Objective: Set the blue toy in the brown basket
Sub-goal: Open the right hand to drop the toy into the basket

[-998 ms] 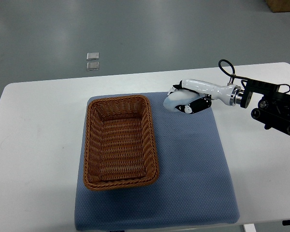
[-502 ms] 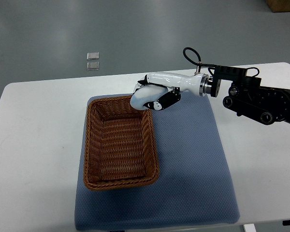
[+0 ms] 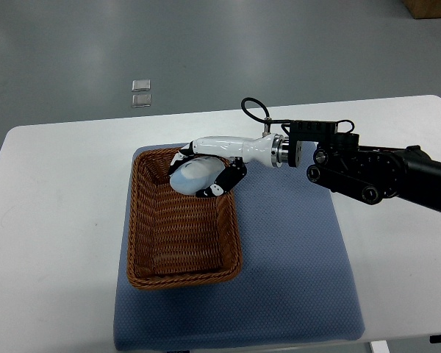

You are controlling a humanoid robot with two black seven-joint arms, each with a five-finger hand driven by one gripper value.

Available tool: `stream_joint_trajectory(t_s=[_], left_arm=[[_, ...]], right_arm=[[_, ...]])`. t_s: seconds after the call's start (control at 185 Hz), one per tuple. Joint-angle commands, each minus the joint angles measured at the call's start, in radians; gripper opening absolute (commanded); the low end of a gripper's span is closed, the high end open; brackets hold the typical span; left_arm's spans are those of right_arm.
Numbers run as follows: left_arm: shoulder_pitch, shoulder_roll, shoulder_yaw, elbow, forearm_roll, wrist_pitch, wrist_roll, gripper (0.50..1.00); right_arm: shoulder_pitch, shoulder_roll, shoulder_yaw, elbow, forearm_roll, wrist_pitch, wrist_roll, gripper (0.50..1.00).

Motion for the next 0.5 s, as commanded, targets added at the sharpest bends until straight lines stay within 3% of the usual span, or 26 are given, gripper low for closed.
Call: stream_joint_trajectory(t_s=[0.0, 0.194, 0.497], left_arm=[[0.000, 0.000, 0.000, 0.000, 0.000, 0.000, 0.000, 1.000], [0.000, 0.000, 0.000, 0.002, 0.000, 0.000, 0.000, 1.000], [0.001, 0.000, 0.000, 0.002, 0.000, 0.000, 0.000, 1.000]], right_arm=[[-0.002, -0.002, 0.004, 0.000, 0.006, -0.008, -0.001, 0.881], [-0.031, -0.009, 0.064, -0.040, 0.045, -0.043, -0.011, 0.885], [-0.230, -0.068, 0.345, -0.166, 0.287, -0.043, -0.015, 0.885]])
